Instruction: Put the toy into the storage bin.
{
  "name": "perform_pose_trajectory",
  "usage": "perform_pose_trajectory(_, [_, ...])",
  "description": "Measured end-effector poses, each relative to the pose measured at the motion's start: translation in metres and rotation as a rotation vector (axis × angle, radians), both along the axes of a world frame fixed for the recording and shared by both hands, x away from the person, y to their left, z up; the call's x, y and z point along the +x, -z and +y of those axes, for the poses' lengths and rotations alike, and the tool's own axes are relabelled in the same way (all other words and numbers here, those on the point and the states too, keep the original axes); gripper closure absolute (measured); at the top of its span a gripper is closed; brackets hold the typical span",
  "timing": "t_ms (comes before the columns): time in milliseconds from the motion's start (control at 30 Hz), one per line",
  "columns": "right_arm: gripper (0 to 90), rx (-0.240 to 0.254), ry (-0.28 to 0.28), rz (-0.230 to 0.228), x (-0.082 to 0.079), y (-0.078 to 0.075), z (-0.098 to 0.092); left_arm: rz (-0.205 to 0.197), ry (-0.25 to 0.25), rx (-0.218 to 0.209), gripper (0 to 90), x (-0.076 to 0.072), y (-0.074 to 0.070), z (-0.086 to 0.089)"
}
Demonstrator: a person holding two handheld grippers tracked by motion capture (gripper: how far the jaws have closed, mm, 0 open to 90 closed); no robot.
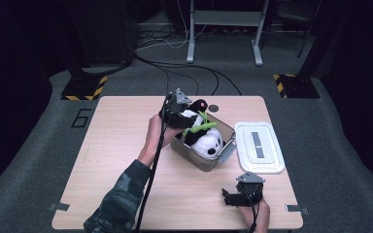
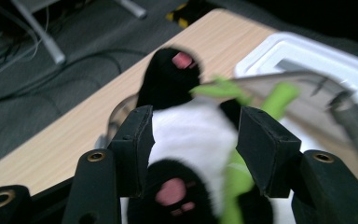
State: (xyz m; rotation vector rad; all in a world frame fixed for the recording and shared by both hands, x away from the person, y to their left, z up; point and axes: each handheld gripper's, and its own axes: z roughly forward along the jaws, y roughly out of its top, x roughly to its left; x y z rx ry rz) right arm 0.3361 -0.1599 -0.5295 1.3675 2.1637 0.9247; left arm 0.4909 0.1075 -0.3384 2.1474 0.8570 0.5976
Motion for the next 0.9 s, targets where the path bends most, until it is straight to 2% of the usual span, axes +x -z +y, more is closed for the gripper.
perform_pose_trajectory(33, [1.8,0.002,0.007,0.001,0.0,0.0,0.0,0.025,-0.002,-0.001,45.7,0.004,0.005,0.001])
perform_pose_trajectory(100, [1.8,0.002,0.007,-0.001,0.0,0.0,0.0,0.054,-0.018,0.023,48.1,0.011,0.014,0.003])
perform_pose_trajectory(200, [1.8,0.003,0.008,0.001,0.0,0.0,0.0,0.088,-0.021,0.022,50.3,0.017,0.029,0.005])
perform_pose_trajectory(333, [1.8,0.003,0.007,0.0,0.0,0.0,0.0,0.1,-0.026,0.027,53.7,0.019,0.037,0.005])
perform_pose_trajectory(500, [1.9,0.003,0.005,0.001,0.0,0.0,0.0,0.117,-0.041,0.068,56.5,0.02,0.042,0.001])
perform_pose_trajectory(600, [1.9,0.003,0.006,0.001,0.0,0.0,0.0,0.124,-0.051,0.116,57.2,0.022,0.049,-0.002])
perform_pose_trajectory(900, [2.0,0.0,0.0,0.001,0.0,0.0,0.0,0.158,-0.065,0.174,58.2,0.026,0.065,-0.004])
